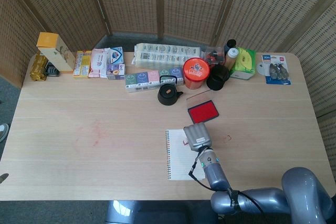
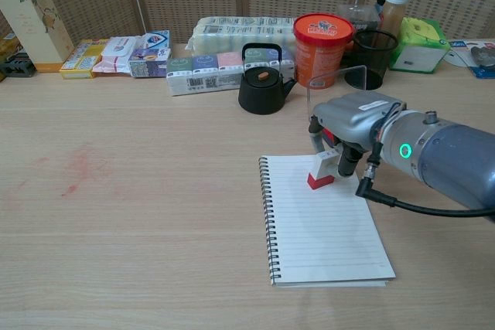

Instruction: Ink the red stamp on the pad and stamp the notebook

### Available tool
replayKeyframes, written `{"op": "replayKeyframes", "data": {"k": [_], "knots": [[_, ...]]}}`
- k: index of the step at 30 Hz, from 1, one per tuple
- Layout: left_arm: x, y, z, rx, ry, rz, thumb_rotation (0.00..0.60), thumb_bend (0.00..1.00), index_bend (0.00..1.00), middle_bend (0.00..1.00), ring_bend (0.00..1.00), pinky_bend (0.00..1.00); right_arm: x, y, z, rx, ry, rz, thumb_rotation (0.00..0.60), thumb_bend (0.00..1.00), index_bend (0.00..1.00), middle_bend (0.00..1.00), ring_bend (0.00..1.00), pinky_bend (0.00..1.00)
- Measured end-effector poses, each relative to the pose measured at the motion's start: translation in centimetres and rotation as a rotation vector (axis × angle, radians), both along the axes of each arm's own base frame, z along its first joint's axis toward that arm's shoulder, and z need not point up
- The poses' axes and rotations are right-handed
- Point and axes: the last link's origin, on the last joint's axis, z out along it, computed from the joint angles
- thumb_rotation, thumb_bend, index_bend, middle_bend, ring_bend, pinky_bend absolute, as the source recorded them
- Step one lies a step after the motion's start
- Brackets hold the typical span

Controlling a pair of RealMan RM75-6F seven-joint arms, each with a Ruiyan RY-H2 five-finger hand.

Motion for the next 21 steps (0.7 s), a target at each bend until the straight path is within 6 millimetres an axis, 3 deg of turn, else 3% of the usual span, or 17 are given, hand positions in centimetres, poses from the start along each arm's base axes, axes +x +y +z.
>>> {"op": "replayKeyframes", "data": {"k": [21], "knots": [[-0.01,-0.02,0.06,0.002,-0.002,-0.001,0.6,0.03,0.0,0.0,0.0,0.04,-0.71,0.02,-0.5,0.001,0.01,-0.014,0.6,0.48,0.62,0.97,1.0,1.0]]}}
